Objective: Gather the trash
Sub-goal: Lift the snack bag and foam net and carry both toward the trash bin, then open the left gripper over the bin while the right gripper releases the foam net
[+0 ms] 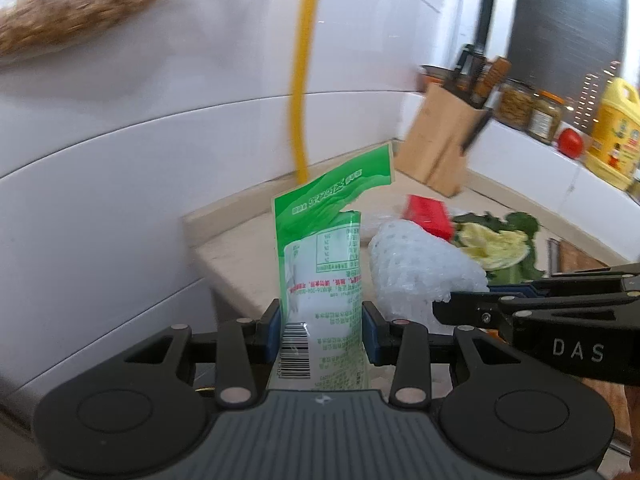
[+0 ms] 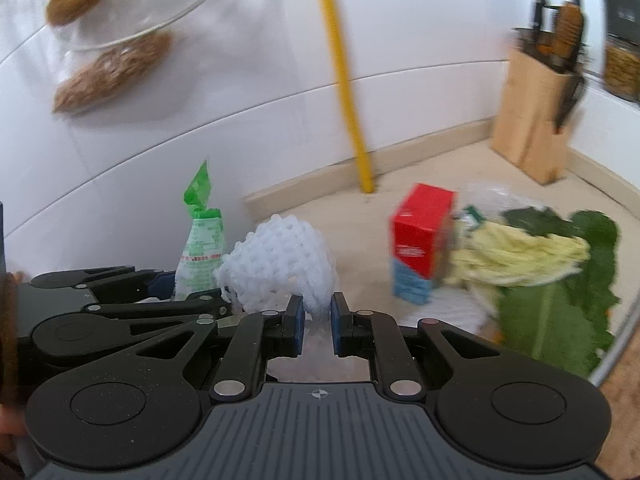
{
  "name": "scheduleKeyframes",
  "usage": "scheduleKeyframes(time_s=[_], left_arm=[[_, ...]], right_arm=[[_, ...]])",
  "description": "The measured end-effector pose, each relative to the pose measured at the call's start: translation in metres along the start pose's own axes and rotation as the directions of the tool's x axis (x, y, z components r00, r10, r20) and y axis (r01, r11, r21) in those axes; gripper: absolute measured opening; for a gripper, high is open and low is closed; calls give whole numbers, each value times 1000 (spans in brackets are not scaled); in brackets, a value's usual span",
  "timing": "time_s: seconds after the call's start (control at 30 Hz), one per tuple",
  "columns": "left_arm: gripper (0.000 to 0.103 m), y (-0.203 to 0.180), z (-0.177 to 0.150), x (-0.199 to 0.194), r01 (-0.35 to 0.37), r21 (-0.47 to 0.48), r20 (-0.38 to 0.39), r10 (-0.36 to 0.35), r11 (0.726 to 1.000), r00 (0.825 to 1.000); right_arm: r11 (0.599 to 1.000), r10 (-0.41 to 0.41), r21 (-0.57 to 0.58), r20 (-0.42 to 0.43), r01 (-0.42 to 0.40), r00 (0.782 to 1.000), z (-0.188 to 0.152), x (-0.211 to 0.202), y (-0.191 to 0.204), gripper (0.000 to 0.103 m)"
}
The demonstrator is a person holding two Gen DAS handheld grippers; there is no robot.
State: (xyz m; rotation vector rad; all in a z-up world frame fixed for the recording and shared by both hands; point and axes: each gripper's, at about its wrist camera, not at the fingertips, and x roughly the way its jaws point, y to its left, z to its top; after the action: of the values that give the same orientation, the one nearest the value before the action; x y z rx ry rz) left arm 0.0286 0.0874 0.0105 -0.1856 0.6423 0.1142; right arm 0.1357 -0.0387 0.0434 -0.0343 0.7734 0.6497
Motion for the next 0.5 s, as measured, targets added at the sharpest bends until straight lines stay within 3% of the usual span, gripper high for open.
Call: scheduleKeyframes(time_s=[0.5], left_arm=[[34, 60, -40, -3, -179, -114, -97, 168, 977, 981]], right_arm=[[987, 130, -76, -140, -141, 982, -11, 62, 61, 18]])
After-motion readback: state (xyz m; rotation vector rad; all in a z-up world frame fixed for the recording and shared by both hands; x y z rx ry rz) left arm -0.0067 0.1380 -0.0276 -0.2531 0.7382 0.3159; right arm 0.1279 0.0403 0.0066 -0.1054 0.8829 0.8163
